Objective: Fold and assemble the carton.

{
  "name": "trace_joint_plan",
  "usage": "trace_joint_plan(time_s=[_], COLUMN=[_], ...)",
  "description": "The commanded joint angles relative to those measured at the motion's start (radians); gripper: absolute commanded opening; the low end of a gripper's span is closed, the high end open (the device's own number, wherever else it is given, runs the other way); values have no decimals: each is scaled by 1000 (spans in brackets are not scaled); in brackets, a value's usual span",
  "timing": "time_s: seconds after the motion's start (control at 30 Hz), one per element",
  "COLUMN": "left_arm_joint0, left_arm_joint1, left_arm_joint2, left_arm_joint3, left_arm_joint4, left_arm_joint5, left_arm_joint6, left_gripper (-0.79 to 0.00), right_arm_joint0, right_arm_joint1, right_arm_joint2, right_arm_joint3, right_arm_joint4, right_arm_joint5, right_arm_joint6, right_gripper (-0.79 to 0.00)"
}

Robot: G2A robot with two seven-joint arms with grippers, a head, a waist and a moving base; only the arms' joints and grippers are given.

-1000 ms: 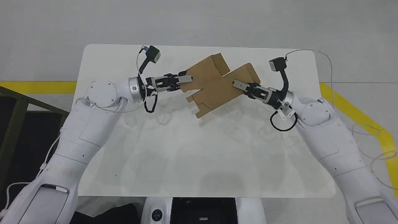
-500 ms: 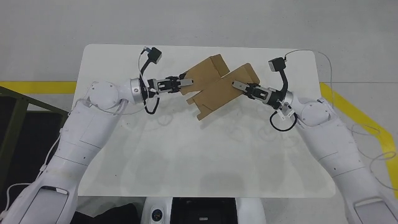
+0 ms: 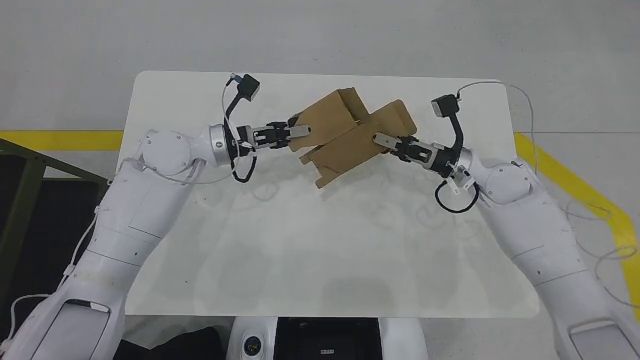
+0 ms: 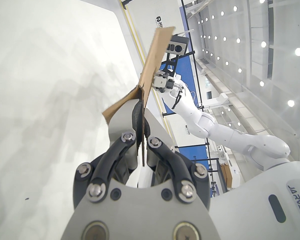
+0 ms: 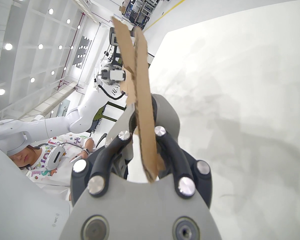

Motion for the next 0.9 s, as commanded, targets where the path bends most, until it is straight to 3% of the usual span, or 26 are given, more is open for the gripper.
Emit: trace_joint_plan(time_s=[0.0,0.47,0.87], left_arm_joint0=[-7,-71,-93], left_arm_joint1=[2,14,15], left_arm_joint2=[-6,-15,17], left_arm_joint3=[5,73,79], left_arm_joint4=[15,96,16], left_arm_joint5=[-5,-118,-163], left_arm_joint6=[-6,-155,-295], left_gripper=[-785,-785,-785], right_arm_joint0=[-9,-103,-16], right_arm_joint1=[7,69,45], right_arm_joint2=[20,196,42], right_arm_joint3=[-6,-211,-219], right_arm_joint4=[-3,58,138], right_arm_joint5=[-3,-18,-29], right_arm_joint6=[21,222,263], right_gripper=[0,0,0])
